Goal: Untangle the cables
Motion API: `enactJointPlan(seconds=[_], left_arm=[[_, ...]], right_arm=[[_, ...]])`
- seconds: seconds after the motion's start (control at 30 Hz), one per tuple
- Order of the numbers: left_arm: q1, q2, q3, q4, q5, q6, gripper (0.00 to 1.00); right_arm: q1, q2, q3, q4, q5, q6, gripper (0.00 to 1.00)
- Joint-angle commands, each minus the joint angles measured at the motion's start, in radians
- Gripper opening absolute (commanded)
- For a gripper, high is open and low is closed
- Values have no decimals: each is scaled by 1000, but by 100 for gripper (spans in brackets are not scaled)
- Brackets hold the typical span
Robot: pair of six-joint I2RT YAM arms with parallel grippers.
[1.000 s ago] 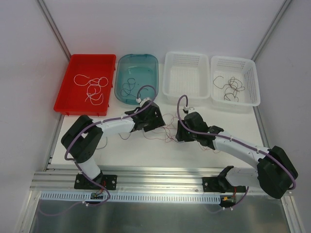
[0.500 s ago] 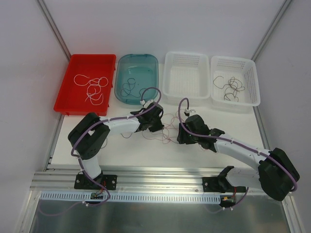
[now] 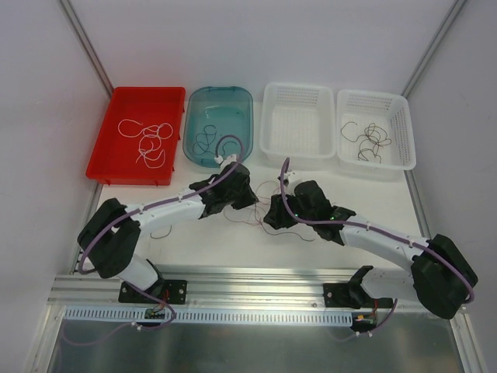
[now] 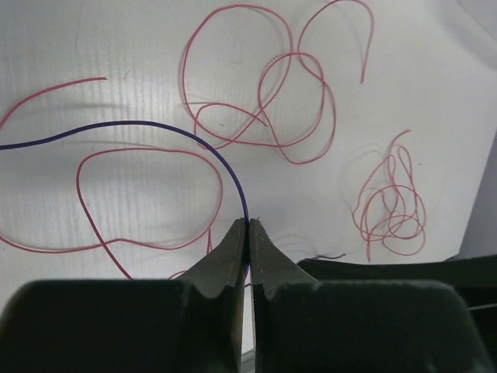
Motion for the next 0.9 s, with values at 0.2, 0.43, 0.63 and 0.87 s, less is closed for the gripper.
enactJointPlan(seconds=[0.2,0.43,0.63,0.87], left_arm=[[-8,-173,-35,-5,-25,4,0],[-8,-246,-67,-16,-42,4,0],[-8,-278,-75,-21,-53,4,0],[-8,-297,-73,-22,-74,1,0]], right_arm=[[21,89,55,271,-137,13,50],[21,90,44,327,-79,59,41],[22,116,61,342,-83,84,29],[55,174,88,343,-73,113,29]])
